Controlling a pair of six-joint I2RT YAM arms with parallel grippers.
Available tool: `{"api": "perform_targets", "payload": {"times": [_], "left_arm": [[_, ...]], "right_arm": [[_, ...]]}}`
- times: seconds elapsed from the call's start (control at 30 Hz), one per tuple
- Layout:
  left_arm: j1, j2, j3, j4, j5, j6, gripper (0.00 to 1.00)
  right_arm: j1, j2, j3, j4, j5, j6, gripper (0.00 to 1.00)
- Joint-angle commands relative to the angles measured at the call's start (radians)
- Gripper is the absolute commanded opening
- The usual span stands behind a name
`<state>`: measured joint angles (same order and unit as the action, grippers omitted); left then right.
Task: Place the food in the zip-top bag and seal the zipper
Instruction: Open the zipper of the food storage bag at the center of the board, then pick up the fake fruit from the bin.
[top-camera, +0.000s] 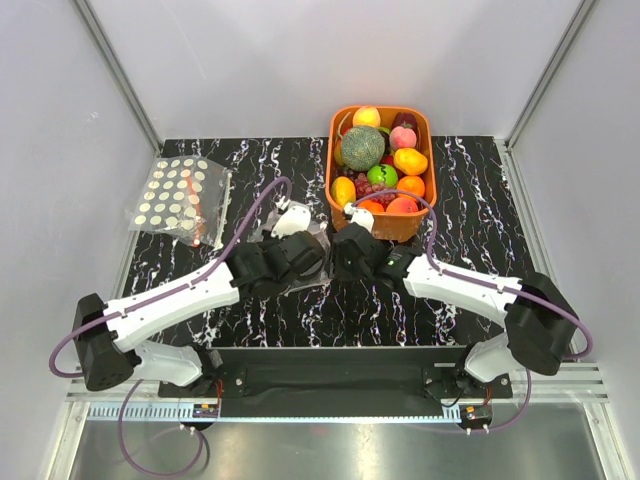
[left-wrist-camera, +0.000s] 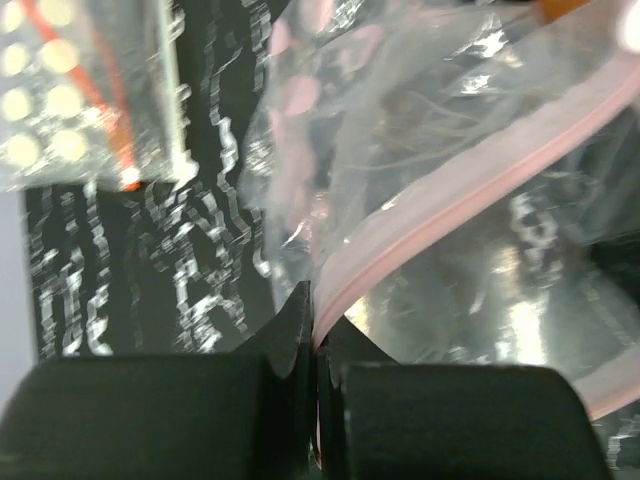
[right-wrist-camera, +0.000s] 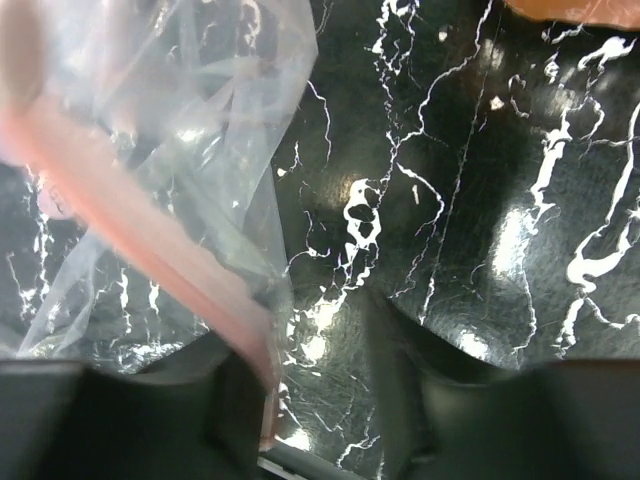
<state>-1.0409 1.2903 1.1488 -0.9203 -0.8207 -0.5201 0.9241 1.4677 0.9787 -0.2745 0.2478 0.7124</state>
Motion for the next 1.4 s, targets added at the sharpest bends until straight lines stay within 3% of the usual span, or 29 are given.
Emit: {"api": "perform_targets", "payload": {"times": [0.0,0.17,0.37,0.53,0.97,1.2,1.37], "left_arm": [[0.019,0.003,-0.001,0.161,0.127,0.092,0.0],[0.053,0.041,0.0,0.225,0.183,0.127,0.0],[0.113,0.079,0.012,0.267,0.222,0.166,0.0],[0.139,0.093,0.012,0.291,0.258,0.175,0.0],[0.14,0.08,0.032,0.302,0.295,0.17,0.0],[0.142,0.058,0.023,0.299,0.305,0.173,0.0],[0.142,0.056,0.02,0.308,0.321,0.175,0.0]], "right_arm": [[0.005,-0.056,0.049,0.023,0.004,-0.08,0.5],[0.004,-0.102,0.147,-0.074,0.018,-0.134,0.66],[-0.057,-0.181,0.205,-0.175,0.024,-0.154,0.69],[-0.246,-0.196,0.228,-0.201,-0.076,-0.182,0.7],[-0.53,0.17,0.57,-0.313,-0.261,-0.415,1.0],[-0.531,0.348,0.678,-0.324,-0.269,-0.467,1.0],[-0.531,0.471,0.741,-0.336,-0.309,-0.491,0.92]]}}
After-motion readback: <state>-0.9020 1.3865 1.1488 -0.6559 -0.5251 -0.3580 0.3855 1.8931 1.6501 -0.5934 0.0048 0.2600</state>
